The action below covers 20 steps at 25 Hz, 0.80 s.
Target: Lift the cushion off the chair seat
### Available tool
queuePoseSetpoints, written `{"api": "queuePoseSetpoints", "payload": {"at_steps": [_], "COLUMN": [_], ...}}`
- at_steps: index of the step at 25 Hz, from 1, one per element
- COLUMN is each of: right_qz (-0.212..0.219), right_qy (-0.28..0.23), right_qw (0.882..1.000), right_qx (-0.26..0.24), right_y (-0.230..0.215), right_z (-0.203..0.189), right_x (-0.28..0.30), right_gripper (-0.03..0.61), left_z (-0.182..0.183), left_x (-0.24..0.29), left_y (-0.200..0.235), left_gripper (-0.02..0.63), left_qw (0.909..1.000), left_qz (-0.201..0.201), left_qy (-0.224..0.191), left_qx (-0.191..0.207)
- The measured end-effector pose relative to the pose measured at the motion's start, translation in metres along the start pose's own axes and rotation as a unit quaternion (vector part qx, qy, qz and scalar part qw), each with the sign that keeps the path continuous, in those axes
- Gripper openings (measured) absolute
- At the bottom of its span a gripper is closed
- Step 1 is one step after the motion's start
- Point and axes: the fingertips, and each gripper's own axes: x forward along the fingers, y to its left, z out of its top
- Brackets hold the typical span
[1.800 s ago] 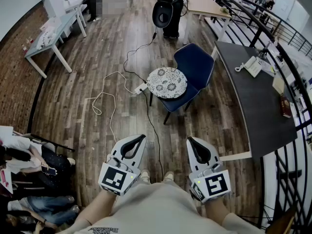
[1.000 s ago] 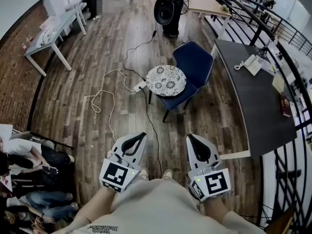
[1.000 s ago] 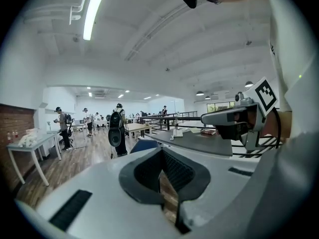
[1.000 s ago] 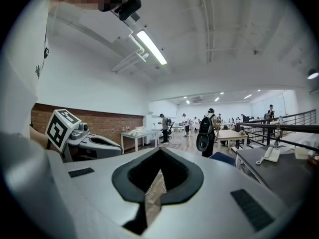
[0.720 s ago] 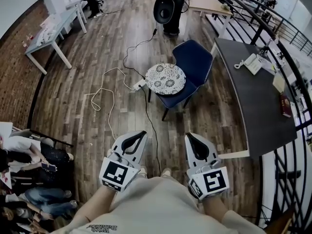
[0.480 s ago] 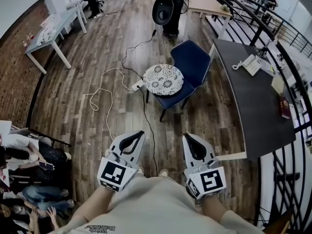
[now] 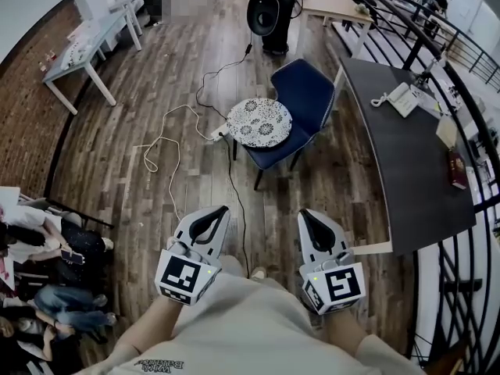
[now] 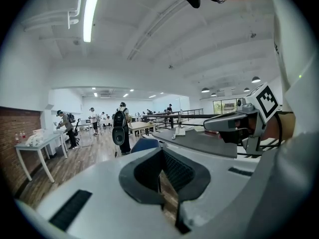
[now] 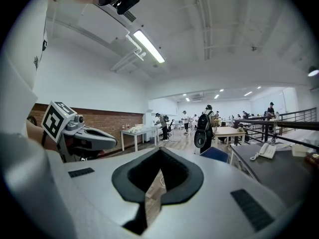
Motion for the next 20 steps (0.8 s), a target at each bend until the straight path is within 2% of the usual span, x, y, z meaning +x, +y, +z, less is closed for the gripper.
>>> {"api": "queuePoseSetpoints", "payload": {"at_steps": [11, 20], "right_qz": [-0.001, -0.011], "right_qy": [-0.016, -0.009], "right_qw": [1.000, 1.000], "right_qx": [-0.015, -0.020], "right_y": [-0.020, -0.031], "right_z": [-0.006, -0.020], "right_x": [0.010, 0.046], "right_gripper": [0.002, 0.002], "left_z": [-0.003, -0.024], "left_x": [0.020, 0.053], "left_y": [-0.004, 0.027], "left_gripper": [0.005, 0.005], "left_qw": [0.9999, 0.9998], "left_qz": [0.005, 0.001], "left_qy": [-0.016, -0.014], "left_qx": [-0.001, -0.010]}}
